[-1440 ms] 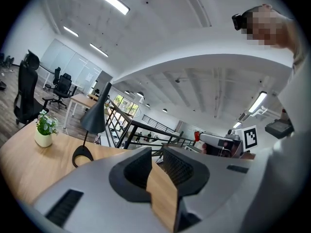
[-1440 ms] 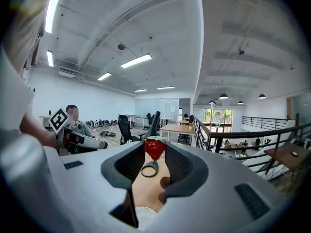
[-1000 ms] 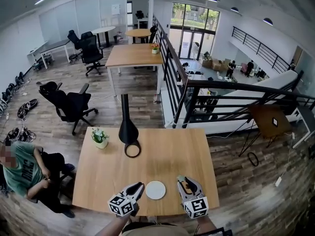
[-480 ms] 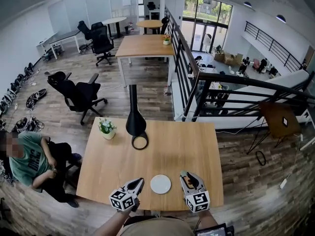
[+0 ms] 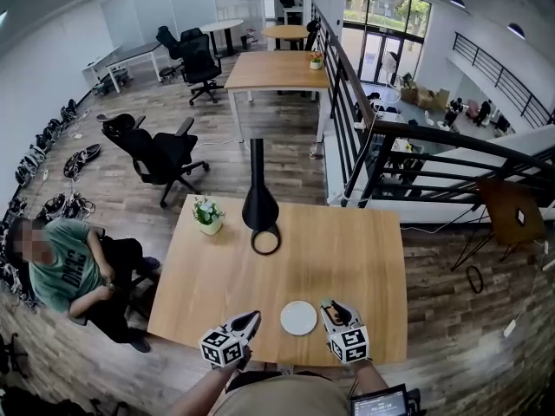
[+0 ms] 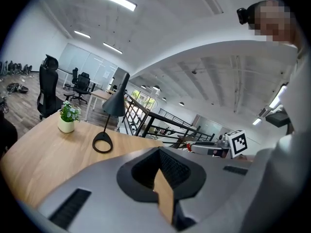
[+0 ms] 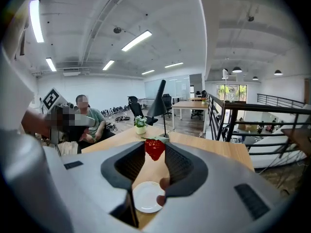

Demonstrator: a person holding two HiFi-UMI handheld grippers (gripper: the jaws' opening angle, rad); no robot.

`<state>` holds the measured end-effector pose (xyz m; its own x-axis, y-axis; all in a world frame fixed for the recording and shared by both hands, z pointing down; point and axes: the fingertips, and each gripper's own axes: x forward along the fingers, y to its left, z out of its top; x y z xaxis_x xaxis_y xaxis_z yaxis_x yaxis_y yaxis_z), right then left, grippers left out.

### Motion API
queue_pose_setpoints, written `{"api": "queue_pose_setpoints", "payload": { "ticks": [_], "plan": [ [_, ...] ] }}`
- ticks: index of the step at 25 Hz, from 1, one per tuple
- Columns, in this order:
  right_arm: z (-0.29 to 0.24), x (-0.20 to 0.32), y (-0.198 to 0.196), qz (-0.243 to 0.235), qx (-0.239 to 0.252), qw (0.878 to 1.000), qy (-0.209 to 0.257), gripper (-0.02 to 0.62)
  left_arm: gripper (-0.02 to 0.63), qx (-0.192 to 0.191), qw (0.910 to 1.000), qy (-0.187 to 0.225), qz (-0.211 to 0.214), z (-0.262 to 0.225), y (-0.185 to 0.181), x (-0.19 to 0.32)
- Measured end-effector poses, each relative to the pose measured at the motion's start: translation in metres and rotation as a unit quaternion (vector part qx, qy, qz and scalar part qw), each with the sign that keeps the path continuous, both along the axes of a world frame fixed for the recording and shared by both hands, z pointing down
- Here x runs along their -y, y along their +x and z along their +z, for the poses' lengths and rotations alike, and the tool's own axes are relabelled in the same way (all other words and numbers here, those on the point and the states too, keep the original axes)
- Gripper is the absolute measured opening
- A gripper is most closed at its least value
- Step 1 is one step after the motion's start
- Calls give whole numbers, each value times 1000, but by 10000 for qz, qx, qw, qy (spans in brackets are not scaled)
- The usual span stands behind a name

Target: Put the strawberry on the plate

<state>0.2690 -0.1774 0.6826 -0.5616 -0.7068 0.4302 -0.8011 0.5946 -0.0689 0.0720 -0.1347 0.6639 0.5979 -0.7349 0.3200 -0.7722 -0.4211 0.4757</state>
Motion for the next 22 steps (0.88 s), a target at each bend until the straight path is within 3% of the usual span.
{"api": "queue_pose_setpoints", "payload": {
  "ticks": [9, 22],
  "plan": [
    [82, 6, -20, -373, -315, 9964, -698, 134, 3, 184, 9994, -301, -18, 33, -1, 0],
    [206, -26, -27, -886, -1011, 9752, -1760, 133, 3, 615, 9958, -675, 103, 76, 12, -19]
  ]
}}
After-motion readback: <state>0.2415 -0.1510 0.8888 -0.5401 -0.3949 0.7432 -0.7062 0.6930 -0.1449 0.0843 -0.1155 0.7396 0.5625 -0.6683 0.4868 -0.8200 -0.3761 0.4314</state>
